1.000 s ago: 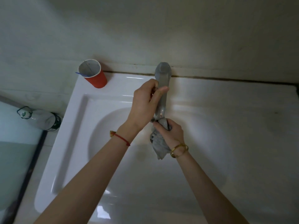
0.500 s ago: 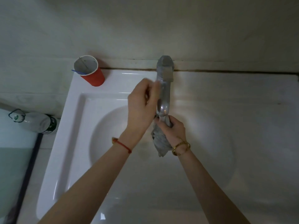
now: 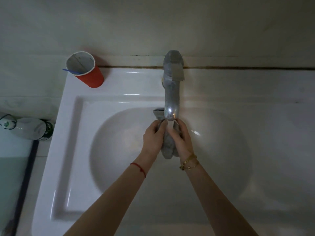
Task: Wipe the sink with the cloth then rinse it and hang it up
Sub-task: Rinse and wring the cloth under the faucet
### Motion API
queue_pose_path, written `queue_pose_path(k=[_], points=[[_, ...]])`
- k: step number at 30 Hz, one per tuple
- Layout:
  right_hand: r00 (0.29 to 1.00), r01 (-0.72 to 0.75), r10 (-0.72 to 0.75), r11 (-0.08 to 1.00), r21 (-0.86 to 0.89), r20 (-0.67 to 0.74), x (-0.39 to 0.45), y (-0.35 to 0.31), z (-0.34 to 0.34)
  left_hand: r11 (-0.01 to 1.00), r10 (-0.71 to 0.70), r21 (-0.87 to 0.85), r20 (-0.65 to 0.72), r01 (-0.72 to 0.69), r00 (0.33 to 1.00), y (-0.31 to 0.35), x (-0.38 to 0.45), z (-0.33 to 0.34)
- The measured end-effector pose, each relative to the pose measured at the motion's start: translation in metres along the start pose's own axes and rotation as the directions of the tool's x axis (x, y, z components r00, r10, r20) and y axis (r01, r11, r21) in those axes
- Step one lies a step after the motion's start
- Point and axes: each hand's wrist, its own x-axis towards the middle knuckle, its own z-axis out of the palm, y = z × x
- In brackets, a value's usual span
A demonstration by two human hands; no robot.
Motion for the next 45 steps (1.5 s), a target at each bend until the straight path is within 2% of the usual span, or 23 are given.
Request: queue_pose_path(k=[2,4,8,10,12,14,18,19,21,24,27,28,30,32,33,36,39,42,45], points=[[0.991,-0.117,0.109,0.988,0.103,0.079,0.001,0.004,-0.001,0.998,0.061,0.002,0.019,-0.061,0.998,-0.004,0.0,0.002],[0.981,-0.17,0.164,0.984,0.056,0.103,0.0,0.007,-0.002,0.986,0.143,0.092,0.006,-0.143,0.99,-0.008,0.0,0.001],[0.999,0.023,-0.031,0.968,-0.25,-0.026,0.0,0.008,-0.005,0.902,0.256,0.363,-0.018,-0.233,0.966,-0.015,0.001,-0.004],[0.99,0.101,-0.125,0.952,-0.288,-0.067,-0.003,0.006,-0.005,0.875,0.238,0.436,-0.004,-0.212,0.971,-0.015,0.001,-0.003],[0.982,0.153,-0.175,0.957,-0.248,-0.068,-0.006,0.003,-0.005,0.915,0.196,0.362,-0.019,-0.176,0.98,-0.012,-0.001,-0.003],[0.987,0.151,-0.157,0.973,-0.174,-0.021,-0.005,0.004,-0.006,0.982,0.118,0.152,-0.061,-0.108,0.991,-0.009,-0.001,-0.002],[0.991,0.122,-0.116,0.987,-0.105,0.058,-0.001,0.0,-0.008,0.985,-0.035,-0.173,-0.138,0.011,0.99,-0.007,0.002,-0.001],[0.992,0.117,-0.11,0.986,-0.117,0.065,0.0,0.0,-0.008,0.975,-0.055,-0.221,-0.15,0.021,0.987,-0.006,0.002,0.001],[0.991,0.114,-0.102,0.981,-0.157,0.081,0.001,-0.001,-0.009,0.987,0.0,-0.159,-0.168,-0.027,0.986,-0.005,-0.001,0.004],[1.0,-0.01,0.007,0.993,-0.118,-0.02,0.0,0.001,-0.007,0.989,0.13,-0.04,-0.23,-0.143,0.964,-0.006,0.0,0.008],[0.941,-0.29,0.284,0.957,-0.006,-0.184,-0.003,0.005,-0.004,0.98,0.192,-0.006,-0.24,-0.199,0.952,-0.005,0.004,0.009],[0.913,-0.364,0.364,0.931,0.035,-0.185,-0.003,0.004,-0.003,0.976,0.212,-0.005,-0.224,-0.219,0.951,-0.005,0.003,0.009],[0.888,-0.419,0.435,0.899,0.127,-0.15,-0.004,-0.001,-0.004,0.972,0.227,-0.012,-0.19,-0.233,0.955,-0.007,-0.003,0.01],[0.911,-0.36,0.382,0.92,0.154,-0.156,-0.005,-0.009,0.001,0.98,0.188,-0.035,-0.158,-0.196,0.969,-0.01,-0.008,0.011],[0.926,-0.309,0.322,0.946,0.096,-0.195,-0.005,-0.009,0.004,0.983,0.163,-0.06,-0.14,-0.173,0.977,-0.01,-0.011,0.012],[0.942,-0.136,0.068,0.972,-0.189,-0.329,-0.004,0.001,0.015,0.982,0.181,-0.031,-0.12,-0.186,0.976,-0.006,-0.012,0.016],[0.927,-0.108,-0.057,0.906,-0.409,-0.371,0.0,0.003,0.021,0.979,0.202,0.032,-0.159,-0.199,0.966,-0.006,-0.007,0.02],[0.902,-0.01,-0.156,0.925,-0.381,-0.403,0.004,0.0,0.025,0.989,0.148,0.008,-0.212,-0.149,0.966,-0.005,0.0,0.021],[0.916,0.104,-0.202,0.954,-0.281,-0.348,0.005,0.009,0.027,0.996,0.068,-0.032,-0.249,-0.078,0.966,-0.003,0.003,0.02]])
